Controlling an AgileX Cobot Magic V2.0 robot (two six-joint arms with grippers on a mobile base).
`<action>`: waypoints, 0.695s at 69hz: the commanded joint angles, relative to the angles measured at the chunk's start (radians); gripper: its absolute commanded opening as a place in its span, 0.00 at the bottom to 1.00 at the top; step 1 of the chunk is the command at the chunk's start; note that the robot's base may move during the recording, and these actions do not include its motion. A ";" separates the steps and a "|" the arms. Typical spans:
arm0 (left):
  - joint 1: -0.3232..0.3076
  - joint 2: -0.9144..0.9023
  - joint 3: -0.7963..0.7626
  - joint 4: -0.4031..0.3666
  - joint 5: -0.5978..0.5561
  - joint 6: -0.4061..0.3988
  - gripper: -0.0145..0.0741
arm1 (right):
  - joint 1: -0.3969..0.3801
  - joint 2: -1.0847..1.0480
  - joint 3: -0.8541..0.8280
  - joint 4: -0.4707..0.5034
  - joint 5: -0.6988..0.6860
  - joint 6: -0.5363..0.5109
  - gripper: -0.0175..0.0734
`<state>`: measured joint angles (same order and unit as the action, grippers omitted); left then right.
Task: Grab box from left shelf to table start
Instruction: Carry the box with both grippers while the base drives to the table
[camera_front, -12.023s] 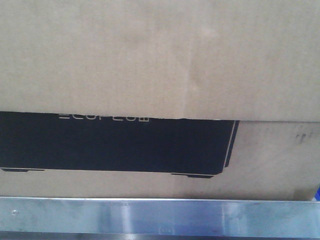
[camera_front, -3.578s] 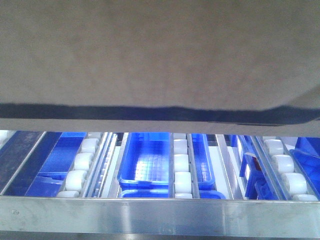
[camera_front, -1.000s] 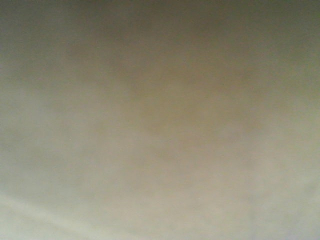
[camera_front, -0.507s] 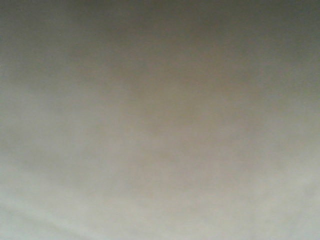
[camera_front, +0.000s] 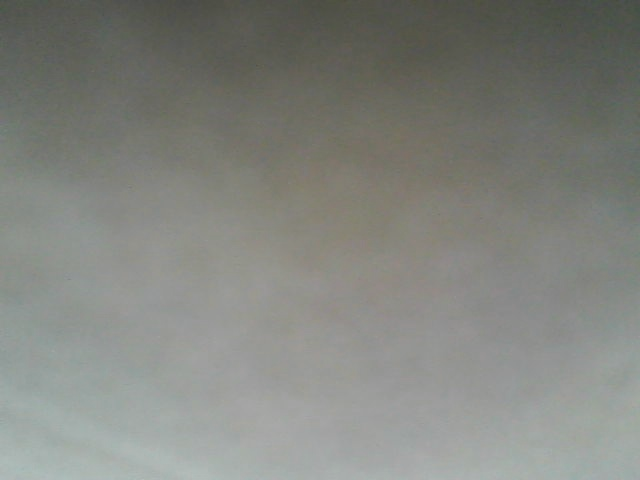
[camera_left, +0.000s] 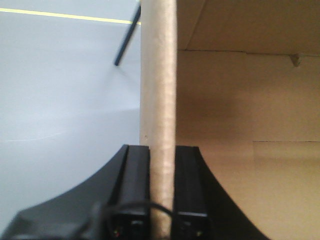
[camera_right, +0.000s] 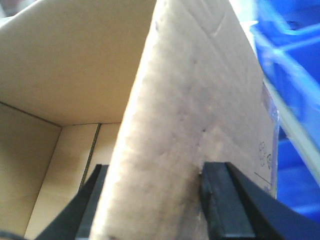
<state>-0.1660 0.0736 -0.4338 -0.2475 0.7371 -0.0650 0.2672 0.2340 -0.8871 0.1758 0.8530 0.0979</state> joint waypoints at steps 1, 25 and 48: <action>0.001 0.015 -0.009 0.102 -0.019 0.007 0.05 | 0.002 0.002 -0.038 0.002 -0.098 -0.010 0.26; 0.001 0.015 -0.009 0.102 -0.019 0.007 0.05 | 0.002 0.002 -0.038 0.002 -0.098 -0.010 0.26; 0.001 0.015 -0.009 0.102 -0.019 0.007 0.05 | 0.002 0.002 -0.038 0.002 -0.098 -0.010 0.26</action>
<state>-0.1660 0.0736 -0.4338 -0.2475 0.7371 -0.0650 0.2672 0.2340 -0.8871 0.1758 0.8530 0.0979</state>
